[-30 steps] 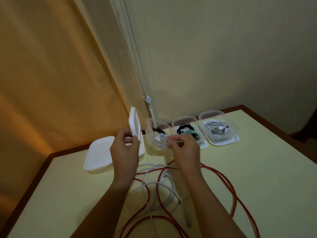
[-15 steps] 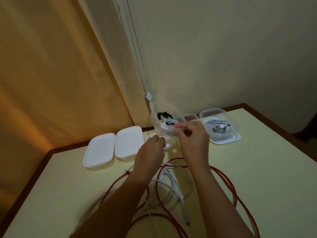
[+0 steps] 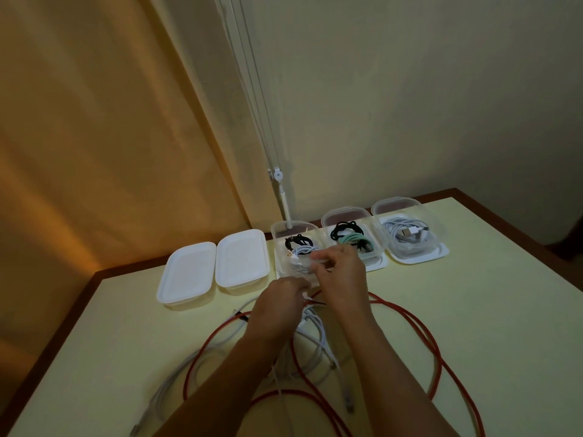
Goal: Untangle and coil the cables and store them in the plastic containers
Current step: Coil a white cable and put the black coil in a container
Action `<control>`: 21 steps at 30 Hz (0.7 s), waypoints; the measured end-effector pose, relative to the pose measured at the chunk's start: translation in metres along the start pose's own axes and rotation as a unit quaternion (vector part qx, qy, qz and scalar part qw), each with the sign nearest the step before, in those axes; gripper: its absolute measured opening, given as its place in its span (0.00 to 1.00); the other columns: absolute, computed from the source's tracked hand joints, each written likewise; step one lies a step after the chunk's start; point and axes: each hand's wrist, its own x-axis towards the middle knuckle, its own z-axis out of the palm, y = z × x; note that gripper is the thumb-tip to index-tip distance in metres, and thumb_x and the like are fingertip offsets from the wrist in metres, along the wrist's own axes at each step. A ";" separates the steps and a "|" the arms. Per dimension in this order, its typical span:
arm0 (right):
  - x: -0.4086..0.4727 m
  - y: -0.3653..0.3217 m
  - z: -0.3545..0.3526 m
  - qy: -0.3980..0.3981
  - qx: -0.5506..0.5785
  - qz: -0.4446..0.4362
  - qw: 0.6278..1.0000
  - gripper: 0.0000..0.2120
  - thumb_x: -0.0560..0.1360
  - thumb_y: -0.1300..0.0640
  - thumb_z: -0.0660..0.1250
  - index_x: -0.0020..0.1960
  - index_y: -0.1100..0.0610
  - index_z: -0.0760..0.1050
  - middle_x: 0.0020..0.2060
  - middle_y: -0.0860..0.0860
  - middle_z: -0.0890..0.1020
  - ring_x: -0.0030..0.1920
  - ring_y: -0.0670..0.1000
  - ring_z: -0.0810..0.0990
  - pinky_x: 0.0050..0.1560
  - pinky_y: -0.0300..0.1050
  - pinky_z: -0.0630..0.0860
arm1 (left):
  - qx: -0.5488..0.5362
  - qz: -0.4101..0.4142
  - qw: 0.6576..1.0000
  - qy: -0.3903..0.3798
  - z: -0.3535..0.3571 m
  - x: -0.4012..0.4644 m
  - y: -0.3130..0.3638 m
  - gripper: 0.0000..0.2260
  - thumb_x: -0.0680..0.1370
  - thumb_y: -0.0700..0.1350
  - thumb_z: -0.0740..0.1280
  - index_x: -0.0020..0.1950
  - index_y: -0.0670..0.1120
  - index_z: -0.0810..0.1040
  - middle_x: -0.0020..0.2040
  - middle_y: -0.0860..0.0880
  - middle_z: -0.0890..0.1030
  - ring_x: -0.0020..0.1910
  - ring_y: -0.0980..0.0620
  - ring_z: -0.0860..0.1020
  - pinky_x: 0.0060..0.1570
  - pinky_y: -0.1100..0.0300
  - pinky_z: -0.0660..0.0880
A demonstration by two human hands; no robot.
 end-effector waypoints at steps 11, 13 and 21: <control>-0.007 0.007 0.016 -0.053 -0.026 0.021 0.998 0.09 0.78 0.68 0.66 0.56 0.59 0.79 0.53 0.46 0.71 0.46 0.37 0.73 0.44 0.20 0.69 | 0.043 -0.060 0.982 0.172 -0.043 -0.013 -0.036 0.11 0.80 0.43 0.65 0.60 0.52 0.80 0.59 0.52 0.80 0.57 0.54 0.74 0.59 0.57 0.72; -0.007 0.007 0.016 -0.050 -0.025 0.018 0.998 0.10 0.79 0.67 0.66 0.58 0.59 0.79 0.53 0.46 0.71 0.47 0.36 0.74 0.44 0.19 0.69 | 0.085 -0.064 0.985 0.138 -0.042 -0.009 -0.045 0.14 0.80 0.45 0.65 0.65 0.52 0.77 0.64 0.52 0.77 0.61 0.52 0.73 0.62 0.57 0.70; -0.010 -0.004 0.012 -0.033 -0.064 -0.013 0.997 0.11 0.80 0.63 0.65 0.58 0.55 0.82 0.56 0.46 0.74 0.50 0.42 0.75 0.52 0.30 0.72 | 0.126 -0.054 0.985 0.109 -0.040 -0.004 -0.056 0.12 0.80 0.49 0.66 0.63 0.52 0.78 0.63 0.52 0.77 0.59 0.53 0.75 0.60 0.59 0.70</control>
